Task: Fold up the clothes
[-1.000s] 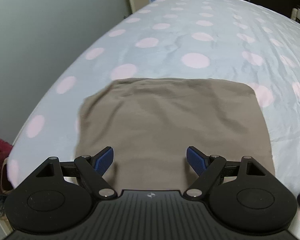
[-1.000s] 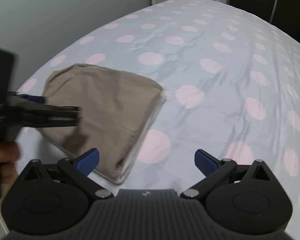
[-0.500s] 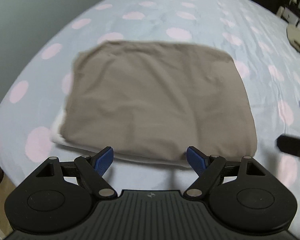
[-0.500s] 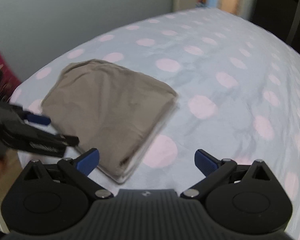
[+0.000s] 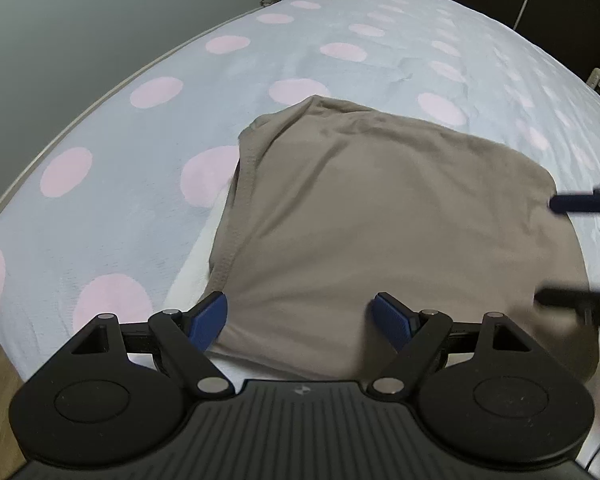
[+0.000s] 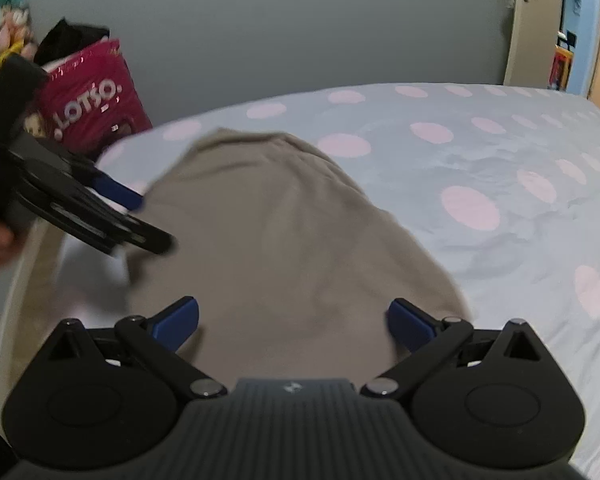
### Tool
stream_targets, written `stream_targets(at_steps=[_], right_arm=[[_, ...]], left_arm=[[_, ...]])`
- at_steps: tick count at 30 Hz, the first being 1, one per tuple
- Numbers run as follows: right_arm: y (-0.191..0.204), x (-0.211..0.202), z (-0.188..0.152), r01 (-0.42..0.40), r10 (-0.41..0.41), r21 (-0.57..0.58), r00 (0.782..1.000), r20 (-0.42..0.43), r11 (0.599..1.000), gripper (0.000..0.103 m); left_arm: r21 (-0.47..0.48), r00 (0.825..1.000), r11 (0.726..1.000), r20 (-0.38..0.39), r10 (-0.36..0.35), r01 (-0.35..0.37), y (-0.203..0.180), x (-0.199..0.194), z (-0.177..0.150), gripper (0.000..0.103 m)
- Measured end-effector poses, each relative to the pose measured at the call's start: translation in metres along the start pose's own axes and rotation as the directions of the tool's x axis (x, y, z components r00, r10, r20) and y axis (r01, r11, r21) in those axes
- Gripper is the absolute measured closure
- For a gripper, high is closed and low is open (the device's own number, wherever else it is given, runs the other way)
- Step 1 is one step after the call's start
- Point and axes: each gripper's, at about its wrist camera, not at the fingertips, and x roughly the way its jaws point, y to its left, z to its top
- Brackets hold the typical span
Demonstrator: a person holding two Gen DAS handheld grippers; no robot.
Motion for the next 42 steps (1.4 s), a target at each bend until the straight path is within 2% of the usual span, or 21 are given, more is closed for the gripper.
stream_targets(at_steps=[2, 5, 8, 9, 11, 14, 16, 20, 23, 24, 25, 27, 28, 30, 31, 32, 34, 36, 37, 40, 42], right_arm=[[-0.021, 0.002, -0.005, 0.07, -0.07, 0.035, 0.998, -0.002, 0.997, 0.002], [-0.055, -0.01, -0.012, 0.06, -0.07, 0.214, 0.997, 0.04, 0.975, 0.002], [-0.059, -0.022, -0.008, 0.075, -0.102, 0.226, 0.989, 0.112, 0.971, 0.002], [-0.056, -0.025, -0.004, 0.053, -0.085, 0.217, 0.986, 0.141, 0.975, 0.002], [-0.044, -0.027, 0.003, -0.042, 0.007, 0.171, 0.98, 0.201, 0.984, 0.002], [-0.02, -0.022, 0.013, -0.191, 0.181, 0.01, 0.946, 0.27, 0.982, 0.002], [-0.007, -0.008, 0.02, -0.22, 0.239, -0.104, 0.941, 0.239, 0.97, 0.002], [-0.011, 0.015, 0.027, -0.264, 0.287, -0.131, 0.935, 0.209, 0.956, 0.002], [-0.019, 0.024, 0.03, -0.302, 0.328, -0.15, 0.923, 0.2, 0.941, 0.002], [-0.022, 0.027, 0.032, -0.321, 0.349, -0.162, 0.918, 0.19, 0.933, 0.004], [-0.025, 0.03, 0.033, -0.34, 0.369, -0.173, 0.912, 0.179, 0.924, 0.01], [-0.019, 0.043, 0.036, -0.363, 0.393, -0.207, 0.91, 0.133, 0.909, 0.023], [-0.016, 0.05, 0.038, -0.365, 0.395, -0.222, 0.912, 0.11, 0.904, 0.027], [-0.017, 0.06, 0.04, -0.325, 0.352, -0.237, 0.932, 0.084, 0.916, 0.043], [-0.021, 0.062, 0.039, -0.303, 0.33, -0.234, 0.94, 0.086, 0.924, 0.058], [-0.026, 0.063, 0.037, -0.282, 0.309, -0.23, 0.947, 0.089, 0.931, 0.07], [-0.043, 0.056, 0.031, -0.275, 0.298, -0.177, 0.947, 0.119, 0.945, 0.079], [-0.059, 0.05, 0.024, -0.265, 0.284, -0.136, 0.947, 0.148, 0.955, 0.082], [-0.065, 0.047, 0.02, -0.258, 0.276, -0.124, 0.947, 0.162, 0.958, 0.083], [-0.064, 0.034, 0.016, -0.213, 0.231, -0.109, 0.953, 0.195, 0.971, 0.081], [-0.058, 0.026, 0.015, -0.198, 0.218, -0.106, 0.949, 0.227, 0.974, 0.07]], left_arm=[[0.001, 1.0, 1.0, 0.005, -0.005, 0.005, 0.002, -0.002, -0.003, 0.023], [-0.032, 1.0, 0.999, -0.003, -0.014, 0.014, 0.006, -0.008, -0.003, 0.023], [-0.068, 1.0, 0.998, 0.013, 0.011, -0.01, 0.011, -0.016, 0.001, 0.023], [-0.075, 0.999, 0.997, 0.027, 0.023, -0.021, 0.012, -0.019, 0.003, 0.023], [-0.076, 0.993, 0.996, 0.107, -0.039, 0.047, 0.012, -0.031, 0.012, 0.023], [-0.049, 0.967, 0.987, 0.211, -0.141, 0.154, 0.007, -0.042, 0.029, 0.023], [-0.01, 0.954, 0.982, 0.241, -0.179, 0.187, 0.003, -0.038, 0.038, 0.023], [0.062, 0.936, 0.959, 0.209, -0.285, 0.278, 0.009, -0.01, 0.058, 0.023], [0.064, 0.898, 0.928, 0.232, -0.373, 0.368, 0.025, 0.006, 0.07, 0.023], [0.058, 0.878, 0.911, 0.249, -0.409, 0.408, 0.029, 0.012, 0.07, 0.023], [0.052, 0.856, 0.893, 0.265, -0.444, 0.447, 0.034, 0.017, 0.071, 0.023], [0.009, 0.832, 0.863, 0.261, -0.49, 0.506, 0.045, 0.036, 0.074, 0.023], [-0.019, 0.838, 0.864, 0.256, -0.482, 0.503, 0.051, 0.044, 0.071, 0.025], [-0.07, 0.848, 0.867, 0.257, -0.462, 0.494, 0.063, 0.057, 0.064, 0.036], [-0.089, 0.847, 0.863, 0.265, -0.46, 0.497, 0.07, 0.061, 0.061, 0.044], [-0.107, 0.846, 0.859, 0.272, -0.458, 0.5, 0.077, 0.064, 0.058, 0.045], [-0.15, 0.855, 0.862, 0.293, -0.429, 0.484, 0.09, 0.063, 0.056, 0.043], [-0.177, 0.886, 0.889, 0.291, -0.362, 0.422, 0.098, 0.062, 0.059, 0.04], [-0.184, 0.888, 0.892, 0.299, -0.348, 0.412, 0.101, 0.061, 0.059, 0.04], [-0.17, 0.854, 0.879, 0.377, -0.36, 0.445, 0.108, 0.046, 0.056, 0.04], [-0.12, 0.812, 0.864, 0.425, -0.401, 0.49, 0.104, 0.032, 0.054, 0.038]])
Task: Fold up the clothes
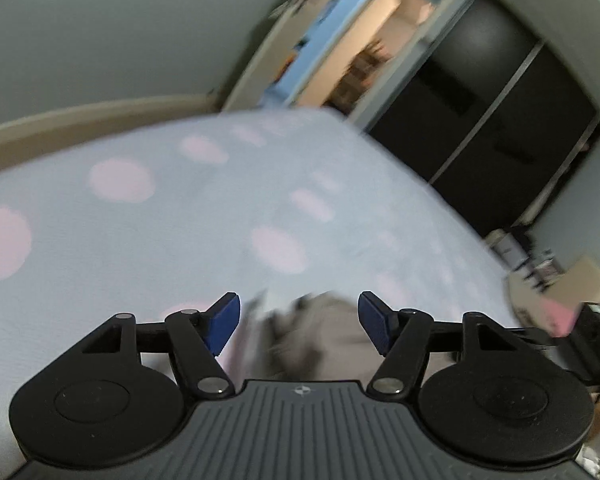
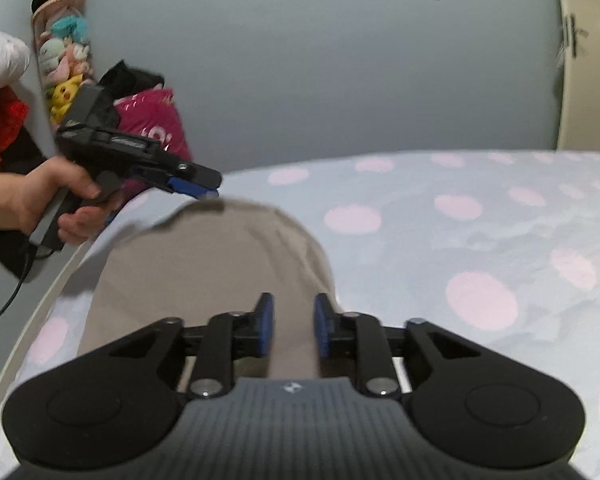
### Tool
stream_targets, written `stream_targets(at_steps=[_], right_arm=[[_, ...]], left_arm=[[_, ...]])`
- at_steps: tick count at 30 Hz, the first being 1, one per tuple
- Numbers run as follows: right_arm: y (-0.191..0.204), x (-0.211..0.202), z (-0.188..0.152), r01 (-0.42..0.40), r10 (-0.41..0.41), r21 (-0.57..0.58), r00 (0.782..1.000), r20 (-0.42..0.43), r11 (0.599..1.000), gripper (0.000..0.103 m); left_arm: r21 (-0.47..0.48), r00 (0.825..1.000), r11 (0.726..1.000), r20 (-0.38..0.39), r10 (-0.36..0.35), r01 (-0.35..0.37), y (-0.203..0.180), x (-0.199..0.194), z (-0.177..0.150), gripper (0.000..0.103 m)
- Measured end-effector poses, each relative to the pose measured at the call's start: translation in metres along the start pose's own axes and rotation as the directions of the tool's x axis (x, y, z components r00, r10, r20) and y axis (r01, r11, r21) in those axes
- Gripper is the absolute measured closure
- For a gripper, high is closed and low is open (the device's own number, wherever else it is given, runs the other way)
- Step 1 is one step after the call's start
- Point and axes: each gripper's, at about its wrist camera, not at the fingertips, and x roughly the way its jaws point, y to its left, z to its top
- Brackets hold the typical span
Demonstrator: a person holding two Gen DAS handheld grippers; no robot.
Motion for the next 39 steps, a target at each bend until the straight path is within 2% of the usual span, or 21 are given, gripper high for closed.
stream_targets(at_steps=[1, 2, 4, 5, 7, 10, 11, 13, 16, 18, 20, 23, 26, 28, 33, 36, 39], right_arm=[[0.003, -0.001, 0.003, -0.001, 0.001, 0.004, 1.0, 0.017, 1.0, 0.061], [0.005, 0.0, 0.004, -0.005, 0.005, 0.002, 1.0, 0.023, 1.0, 0.057], [0.009, 0.006, 0.007, 0.011, -0.011, -0.021, 1.0, -0.008, 1.0, 0.057], [0.009, 0.013, 0.007, 0.044, -0.045, -0.029, 0.998, -0.039, 0.999, 0.058], [0.003, 0.012, 0.006, 0.13, -0.13, -0.01, 0.989, -0.072, 0.991, 0.058], [-0.004, -0.005, 0.005, 0.207, -0.203, 0.042, 0.977, -0.07, 0.977, 0.057], [0.0, -0.015, 0.003, 0.206, -0.204, 0.037, 0.977, -0.06, 0.978, 0.056], [0.02, -0.032, -0.001, 0.138, -0.139, -0.018, 0.988, -0.061, 0.99, 0.053], [0.054, -0.045, -0.014, 0.046, -0.052, -0.066, 0.994, -0.095, 0.997, 0.052], [0.075, -0.049, -0.027, -0.004, -0.005, -0.074, 0.994, -0.113, 0.997, 0.052], [0.093, -0.056, -0.041, -0.016, 0.003, -0.134, 0.995, -0.099, 0.991, 0.052], [0.104, -0.066, -0.063, 0.012, -0.026, -0.22, 0.998, -0.059, 0.975, 0.052], [0.1, -0.08, -0.074, 0.011, -0.019, -0.195, 0.999, -0.043, 0.981, 0.052], [0.097, -0.086, -0.075, 0.015, -0.025, -0.184, 0.998, -0.049, 0.983, 0.052], [0.099, -0.108, -0.07, 0.045, -0.058, -0.149, 0.995, -0.082, 0.988, 0.051], [0.104, -0.117, -0.056, 0.09, -0.103, -0.134, 0.99, -0.099, 0.987, 0.042], [0.12, -0.138, -0.03, 0.17, -0.178, -0.096, 0.98, -0.084, 0.981, 0.027]], left_arm=[[0.014, 0.999, 0.999, 0.019, -0.034, 0.034, -0.005, -0.006, -0.001, 0.035], [0.027, 0.997, 0.997, 0.027, -0.068, 0.067, -0.009, -0.009, -0.004, 0.031], [0.056, 0.997, 0.995, -0.004, -0.082, 0.082, -0.016, -0.007, -0.011, 0.03], [0.077, 0.999, 0.996, -0.038, -0.031, 0.034, -0.016, -0.002, -0.014, 0.03], [0.124, 0.992, 0.99, -0.102, 0.073, -0.06, -0.017, 0.008, -0.02, 0.033], [0.12, 0.979, 0.979, -0.106, 0.177, -0.164, -0.011, 0.001, -0.025, 0.034], [0.114, 0.98, 0.979, -0.087, 0.177, -0.167, -0.009, -0.004, -0.023, 0.034], [0.133, 0.988, 0.981, -0.041, 0.148, -0.141, -0.013, -0.018, -0.019, 0.034], [0.192, 0.998, 0.979, 0.016, 0.06, -0.062, -0.028, -0.04, -0.024, 0.031], [0.238, 1.0, 0.971, 0.014, 0.018, -0.021, -0.037, -0.041, -0.035, 0.03], [0.245, 0.999, 0.969, -0.032, 0.026, -0.018, -0.035, -0.033, -0.046, 0.03], [0.238, 0.993, 0.969, -0.088, 0.084, -0.061, -0.021, -0.02, -0.053, 0.032], [0.23, 0.982, 0.966, -0.121, 0.146, -0.115, -0.007, -0.012, -0.051, 0.034], [0.181, 0.985, 0.975, -0.095, 0.147, -0.128, 0.003, -0.02, -0.045, 0.034], [0.147, 0.973, 0.964, -0.033, 0.23, -0.223, 0.004, -0.051, -0.03, 0.034], [0.121, 0.96, 0.953, -0.002, 0.28, -0.278, -0.012, -0.076, -0.013, 0.034], [0.12, 0.954, 0.947, 0.018, 0.298, -0.298, -0.042, -0.101, 0.002, 0.03]])
